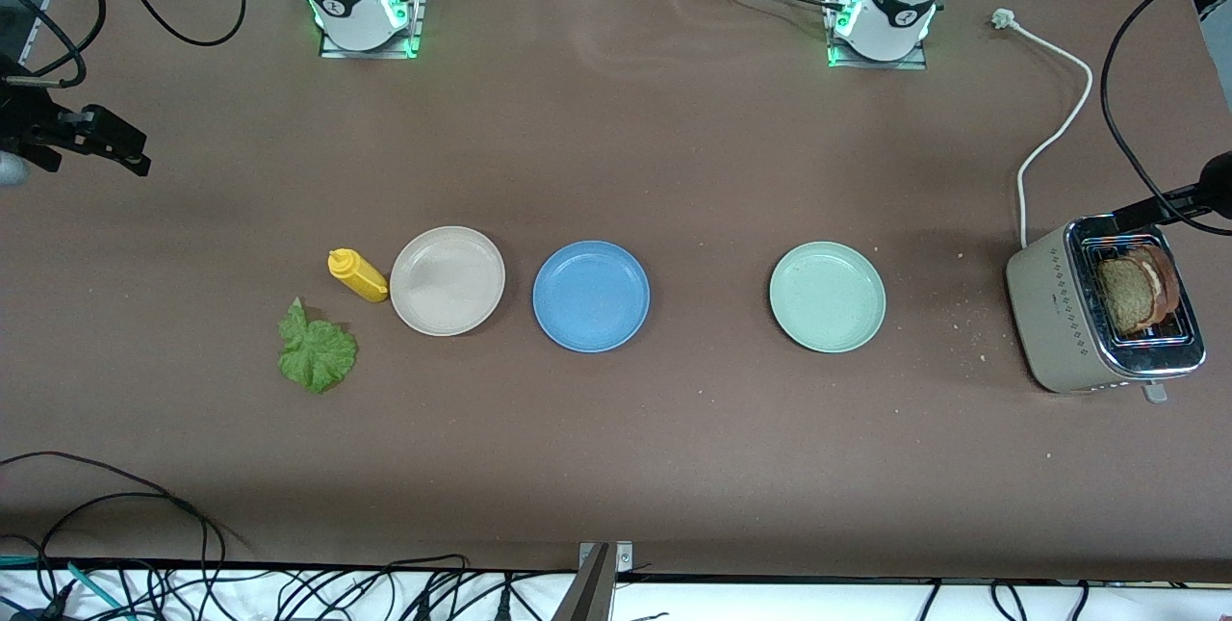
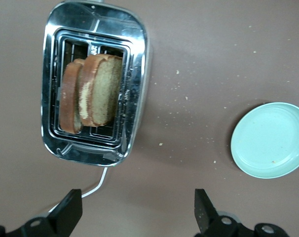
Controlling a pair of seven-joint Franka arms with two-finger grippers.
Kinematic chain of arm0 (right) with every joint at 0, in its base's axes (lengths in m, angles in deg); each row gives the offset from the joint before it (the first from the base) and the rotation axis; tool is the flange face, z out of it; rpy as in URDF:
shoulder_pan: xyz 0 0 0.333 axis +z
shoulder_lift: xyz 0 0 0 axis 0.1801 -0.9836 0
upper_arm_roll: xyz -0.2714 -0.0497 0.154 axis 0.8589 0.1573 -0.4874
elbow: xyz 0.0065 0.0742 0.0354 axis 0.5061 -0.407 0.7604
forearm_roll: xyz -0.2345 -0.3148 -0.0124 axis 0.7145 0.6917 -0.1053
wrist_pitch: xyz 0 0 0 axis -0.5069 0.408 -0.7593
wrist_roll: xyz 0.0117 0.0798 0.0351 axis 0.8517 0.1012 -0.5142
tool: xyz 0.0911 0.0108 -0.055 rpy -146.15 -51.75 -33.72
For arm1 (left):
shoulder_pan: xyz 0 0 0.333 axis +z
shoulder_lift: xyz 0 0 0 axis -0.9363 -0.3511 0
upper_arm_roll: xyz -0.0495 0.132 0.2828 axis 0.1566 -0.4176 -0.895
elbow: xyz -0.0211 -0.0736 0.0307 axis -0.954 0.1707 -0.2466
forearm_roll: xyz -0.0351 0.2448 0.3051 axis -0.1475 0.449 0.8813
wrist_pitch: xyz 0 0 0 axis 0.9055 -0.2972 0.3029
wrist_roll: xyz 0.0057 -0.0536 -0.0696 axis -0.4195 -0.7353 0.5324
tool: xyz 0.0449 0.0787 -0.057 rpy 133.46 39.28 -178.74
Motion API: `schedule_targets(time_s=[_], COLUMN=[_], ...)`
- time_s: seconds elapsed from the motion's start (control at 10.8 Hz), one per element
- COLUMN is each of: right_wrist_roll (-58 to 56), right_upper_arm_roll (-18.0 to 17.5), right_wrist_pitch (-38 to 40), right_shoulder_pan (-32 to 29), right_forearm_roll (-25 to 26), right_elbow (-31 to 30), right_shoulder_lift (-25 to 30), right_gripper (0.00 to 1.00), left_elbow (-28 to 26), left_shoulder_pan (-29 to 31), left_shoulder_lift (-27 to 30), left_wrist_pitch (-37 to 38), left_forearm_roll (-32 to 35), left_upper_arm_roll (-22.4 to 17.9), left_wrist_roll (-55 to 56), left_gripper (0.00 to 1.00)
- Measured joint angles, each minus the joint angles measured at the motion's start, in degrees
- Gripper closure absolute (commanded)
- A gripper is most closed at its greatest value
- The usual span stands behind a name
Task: Make sandwich in blue plate with both arms
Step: 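Lower the left gripper into the toaster and grasp a bread slice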
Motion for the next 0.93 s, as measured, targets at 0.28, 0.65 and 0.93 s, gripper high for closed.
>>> schedule_targets(time_s=[0.28, 0.65, 0.93], right_wrist_roll=[0.0, 0.3, 0.4], right_upper_arm_roll=[-0.3, -1.6, -1.8], right_wrist_pitch=[0.0, 0.0, 0.0], right_shoulder_pan=[0.1, 2.1, 2.4], right_forearm_roll=[-0.1, -1.8, -1.8], right_elbow=[0.1, 0.3, 0.8], right_shoulder_lift=[0.0, -0.1, -0.1], right_gripper=[0.0, 0.0, 0.0], left_elbow=[-0.1, -0.1, -0.1], left_shoulder_pan=[2.0, 2.4, 2.6], left_shoulder_lift=[-2.8, -7.0, -8.7], left_wrist_pitch=[-0.5, -4.2, -4.3], left_forearm_roll=[5.8, 7.4, 7.4], left_upper_arm_roll=[0.0, 0.0, 0.0], left_wrist_roll=[-1.0, -1.0, -2.6], left_gripper=[0.0, 0.0, 0.0])
